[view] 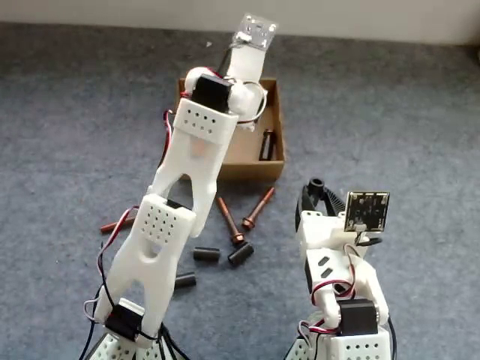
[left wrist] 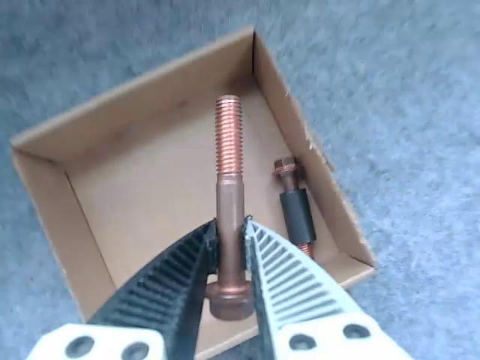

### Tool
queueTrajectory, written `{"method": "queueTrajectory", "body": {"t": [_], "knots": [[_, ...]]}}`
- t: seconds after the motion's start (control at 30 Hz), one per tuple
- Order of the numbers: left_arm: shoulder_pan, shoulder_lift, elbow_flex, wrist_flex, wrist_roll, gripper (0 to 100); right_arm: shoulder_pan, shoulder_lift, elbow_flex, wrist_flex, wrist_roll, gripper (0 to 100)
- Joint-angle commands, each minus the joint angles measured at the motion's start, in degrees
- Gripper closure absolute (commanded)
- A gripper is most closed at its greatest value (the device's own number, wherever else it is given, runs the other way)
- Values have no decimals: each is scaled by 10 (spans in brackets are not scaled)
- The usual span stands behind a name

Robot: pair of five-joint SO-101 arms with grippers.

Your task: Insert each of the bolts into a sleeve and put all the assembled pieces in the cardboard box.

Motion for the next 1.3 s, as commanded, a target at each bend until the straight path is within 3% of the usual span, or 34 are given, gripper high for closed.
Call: {"method": "queueTrajectory", "body": {"t": [0.0,0.5,0.63,0.83,1.0,1.27], "knots": [[-12,-104,19,4,-27,995,4,-9,-9,0,3,993],[-15,-530,547,0,-66,995,4,-7,-8,0,4,993],[-43,-632,691,-2,-67,995,4,-7,-8,0,4,993],[-130,-756,919,-95,-62,995,4,-7,-8,0,4,993],[-189,-835,1089,-190,31,993,4,-7,-8,0,4,993],[-196,-874,1217,-283,199,994,4,-8,-8,0,5,993]]}}
